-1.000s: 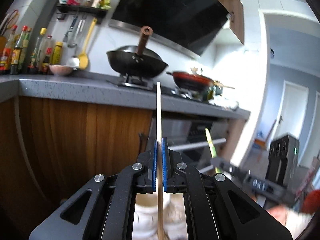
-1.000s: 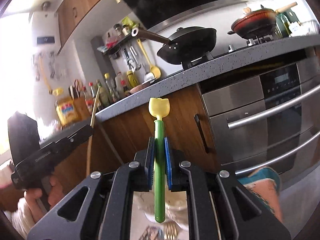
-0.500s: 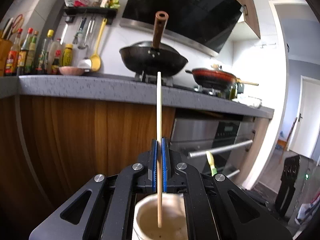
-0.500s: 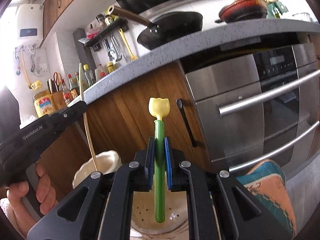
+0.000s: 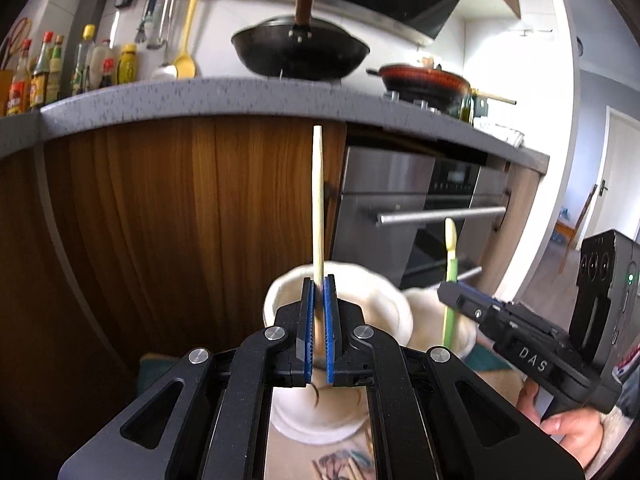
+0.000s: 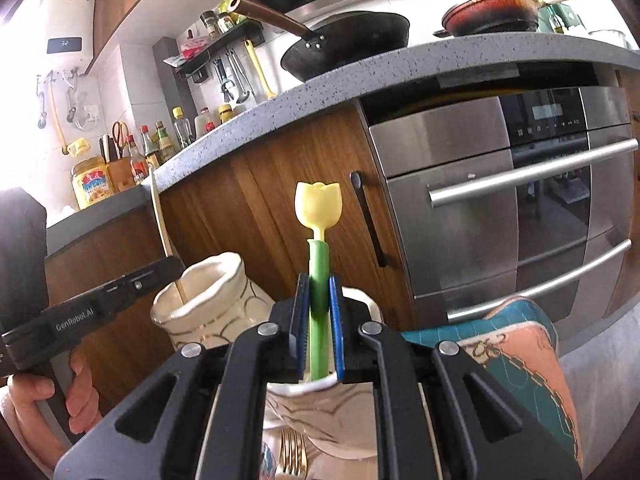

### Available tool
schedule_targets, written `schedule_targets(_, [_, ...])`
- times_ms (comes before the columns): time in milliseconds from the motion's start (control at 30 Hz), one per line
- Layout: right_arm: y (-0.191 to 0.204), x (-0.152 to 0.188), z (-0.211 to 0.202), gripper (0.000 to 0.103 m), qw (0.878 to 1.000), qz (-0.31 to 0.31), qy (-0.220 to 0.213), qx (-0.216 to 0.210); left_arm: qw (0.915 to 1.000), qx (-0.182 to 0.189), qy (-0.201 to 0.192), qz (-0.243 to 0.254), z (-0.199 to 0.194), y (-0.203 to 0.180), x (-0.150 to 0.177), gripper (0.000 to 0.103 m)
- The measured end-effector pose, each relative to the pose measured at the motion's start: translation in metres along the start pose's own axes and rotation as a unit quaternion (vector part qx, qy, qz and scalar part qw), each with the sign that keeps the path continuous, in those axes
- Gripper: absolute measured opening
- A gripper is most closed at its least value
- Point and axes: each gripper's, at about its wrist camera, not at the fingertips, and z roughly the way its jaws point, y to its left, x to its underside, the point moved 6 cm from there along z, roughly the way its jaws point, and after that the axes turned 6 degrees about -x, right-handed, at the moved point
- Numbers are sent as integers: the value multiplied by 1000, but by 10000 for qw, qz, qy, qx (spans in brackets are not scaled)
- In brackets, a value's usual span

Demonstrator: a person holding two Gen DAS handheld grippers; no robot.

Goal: Organize utensils
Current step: 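Lower the chopstick into the tall white pot with the left tool while the right tool carries the green utensil, then lower the green utensil into the short white pot and open the right tool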

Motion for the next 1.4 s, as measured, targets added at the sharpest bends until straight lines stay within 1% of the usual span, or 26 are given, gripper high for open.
schedule_targets(100, [-1, 2, 0, 10, 10000, 7, 29, -18, 10000, -64, 39, -20, 3, 2, 2, 5])
schedule_targets(133, [-2, 3, 0, 10, 10000, -5, 36, -5, 10000, -70, 48, -35, 3, 3, 2, 7])
schedule_targets(200, [-3, 2, 0, 10, 10000, -18, 56, 43, 9999, -79, 46, -44, 3, 4, 2, 14])
schedule_targets(233, [-4, 3, 0, 10, 10000, -11, 75, 64, 9999, -93, 34, -45, 3, 4, 1, 19])
schedule_targets(267, [-5, 3, 1, 10, 9999, -1, 85, 88, 10000, -76, 15, -46, 2, 4, 0, 22])
schedule_targets(533, [-8, 3, -1, 10, 9999, -19, 53, 149, 9998, -185, -98, 42, -6, 3, -2, 35])
schedule_targets(600, [-8, 3, 0, 10, 9999, 0, 68, 157, 9997, -201, -103, 29, -7, 4, -2, 40])
schedule_targets(633, [-9, 3, 0, 10, 9998, 4, 72, 167, 9997, -220, -121, 20, -8, 5, -3, 46])
schedule_targets(667, [-9, 3, -1, 10, 9998, 8, 67, 165, 9996, -261, -146, 8, -10, 6, -3, 55])
schedule_targets(733, [-9, 3, -1, 11, 9998, 9, 58, 177, 9991, -351, -222, -33, -13, 9, -3, 67])
schedule_targets(767, [-9, 3, -2, 12, 9998, 10, 51, 173, 9989, -375, -258, -58, -16, 11, -4, 70])
schedule_targets(800, [-9, 3, -2, 17, 9998, 9, 34, 187, 9989, -383, -269, -72, -17, 12, -4, 71])
schedule_targets(867, [-8, 2, -3, 18, 9998, -5, 8, 182, 9988, -394, -271, -98, -21, 15, -3, 74])
schedule_targets(967, [-8, 2, -4, 20, 9998, -39, -15, 194, 9986, -436, -276, -102, -26, 19, -1, 77])
schedule_targets(1033, [-8, 2, -5, 27, 9998, -42, -54, 185, 9985, -464, -264, -131, -30, 22, 1, 79])
schedule_targets(1067, [-8, 1, -5, 32, 9998, -49, -64, 192, 9985, -472, -253, -151, -32, 24, 2, 81])
schedule_targets(1100, [-8, 1, -6, 34, 9998, -59, -79, 196, 9985, -475, -237, -164, -33, 25, 4, 82])
schedule_targets(1167, [-7, 0, -7, 35, 9997, -80, -91, 216, 9986, -480, -172, -169, -36, 28, 8, 85])
schedule_targets(1233, [-8, -1, -10, 45, 9995, -90, -140, 262, 9984, -536, -120, -128, -38, 29, 12, 88])
schedule_targets(1267, [-8, -2, -12, 54, 9994, -96, -168, 296, 9983, -569, -64, -86, -39, 29, 16, 90])
schedule_targets(1300, [-9, -4, -14, 57, 9992, -104, -183, 326, 9982, -596, 6, -39, -40, 29, 19, 90])
schedule_targets(1333, [-8, -5, -17, 59, 9991, -130, -199, 356, 9981, -621, 49, -6, -40, 30, 22, 92])
schedule_targets(1367, [-7, -6, -21, 65, 9988, -178, -217, 395, 9977, -662, 101, 35, -41, 30, 25, 93])
schedule_targets(1400, [-6, -6, -24, 74, 9986, -220, -231, 431, 9973, -711, 159, 76, -42, 31, 29, 94])
